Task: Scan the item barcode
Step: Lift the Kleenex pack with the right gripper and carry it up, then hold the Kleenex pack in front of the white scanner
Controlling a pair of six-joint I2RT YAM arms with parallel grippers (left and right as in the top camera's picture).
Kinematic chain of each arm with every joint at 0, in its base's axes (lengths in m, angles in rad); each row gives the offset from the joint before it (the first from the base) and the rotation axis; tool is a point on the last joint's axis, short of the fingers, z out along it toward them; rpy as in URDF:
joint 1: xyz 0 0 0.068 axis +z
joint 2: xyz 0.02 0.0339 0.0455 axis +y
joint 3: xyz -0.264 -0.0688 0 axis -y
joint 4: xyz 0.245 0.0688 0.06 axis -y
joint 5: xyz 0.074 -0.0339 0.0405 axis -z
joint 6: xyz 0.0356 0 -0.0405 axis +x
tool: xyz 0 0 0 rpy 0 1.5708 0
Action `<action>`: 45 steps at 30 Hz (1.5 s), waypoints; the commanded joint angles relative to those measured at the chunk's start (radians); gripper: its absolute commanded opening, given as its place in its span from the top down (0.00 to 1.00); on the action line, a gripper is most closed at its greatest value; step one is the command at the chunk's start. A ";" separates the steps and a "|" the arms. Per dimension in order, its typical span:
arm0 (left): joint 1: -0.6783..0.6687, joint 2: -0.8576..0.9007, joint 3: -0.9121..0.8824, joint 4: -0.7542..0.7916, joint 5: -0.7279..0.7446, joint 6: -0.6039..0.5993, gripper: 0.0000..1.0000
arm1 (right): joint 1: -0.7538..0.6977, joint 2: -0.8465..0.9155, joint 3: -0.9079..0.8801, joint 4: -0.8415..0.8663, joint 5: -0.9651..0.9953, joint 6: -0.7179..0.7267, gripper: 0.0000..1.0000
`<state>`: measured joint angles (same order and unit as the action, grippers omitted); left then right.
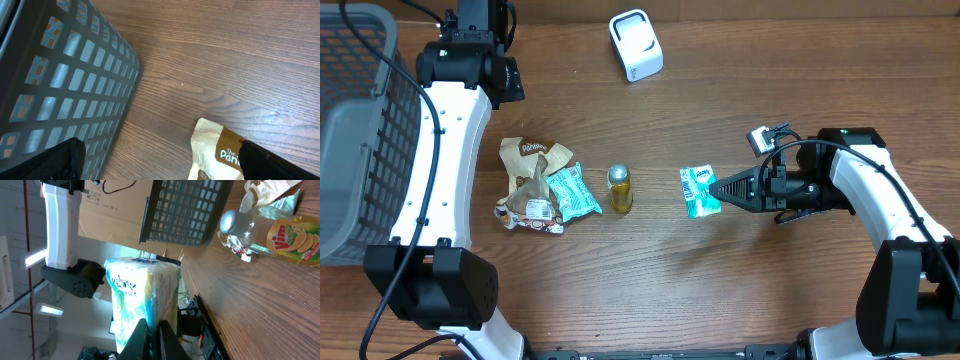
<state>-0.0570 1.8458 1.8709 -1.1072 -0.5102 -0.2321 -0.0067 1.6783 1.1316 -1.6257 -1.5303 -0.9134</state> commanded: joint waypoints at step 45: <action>-0.003 -0.019 0.016 0.001 -0.013 0.008 0.01 | 0.241 -0.018 0.723 0.617 1.266 1.048 0.97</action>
<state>-0.0574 1.8458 1.8709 -1.1072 -0.5098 -0.2321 0.2085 1.6783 1.7584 -1.0096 -0.3805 0.1287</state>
